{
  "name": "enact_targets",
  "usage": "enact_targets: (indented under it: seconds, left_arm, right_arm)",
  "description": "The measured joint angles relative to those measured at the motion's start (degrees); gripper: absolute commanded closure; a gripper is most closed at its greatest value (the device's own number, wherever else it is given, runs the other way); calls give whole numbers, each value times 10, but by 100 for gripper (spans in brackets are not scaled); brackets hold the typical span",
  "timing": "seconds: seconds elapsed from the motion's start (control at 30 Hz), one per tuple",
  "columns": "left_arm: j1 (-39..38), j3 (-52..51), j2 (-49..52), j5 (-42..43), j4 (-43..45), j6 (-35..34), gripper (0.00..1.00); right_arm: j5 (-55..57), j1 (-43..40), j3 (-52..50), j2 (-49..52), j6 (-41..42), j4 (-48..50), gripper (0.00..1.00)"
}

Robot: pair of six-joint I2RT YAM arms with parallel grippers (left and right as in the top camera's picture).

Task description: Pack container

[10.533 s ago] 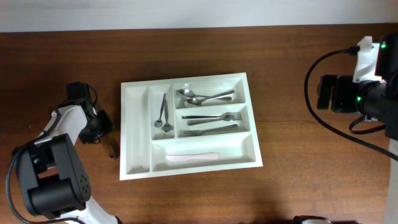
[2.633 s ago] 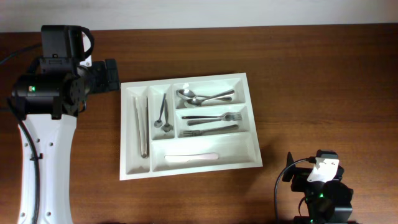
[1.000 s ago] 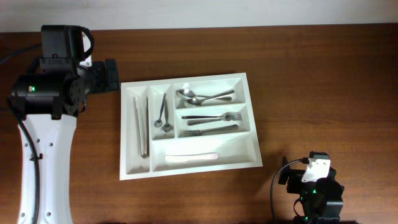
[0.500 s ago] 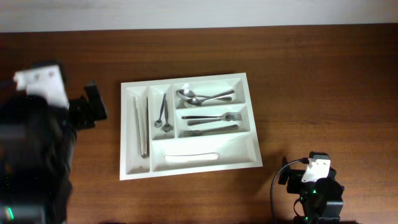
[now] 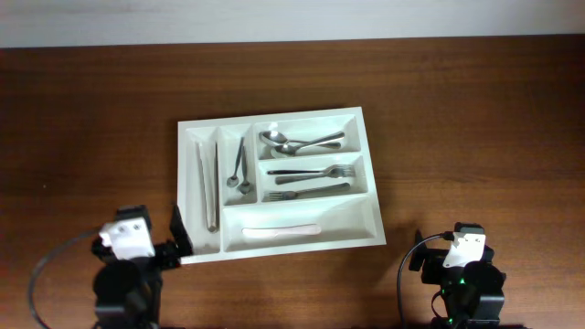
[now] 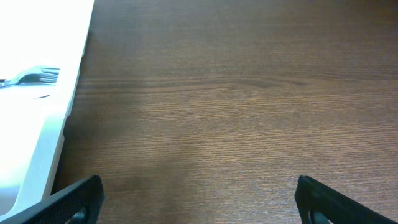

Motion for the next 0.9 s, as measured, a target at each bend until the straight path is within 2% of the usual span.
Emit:
enact_targets:
  seconds: [0.13, 0.37, 0.9]
  left_arm:
    - [0, -69, -63, 3, 1, 0, 1]
    - [0, -132, -124, 7, 2, 0, 1]
    - [0, -168, -160, 7, 1, 0, 1]
  right_arm:
    - [0, 0, 0, 0, 0, 0, 1]
    - [0, 0, 0, 0, 0, 0, 1]
    - [0, 0, 0, 0, 0, 0, 1]
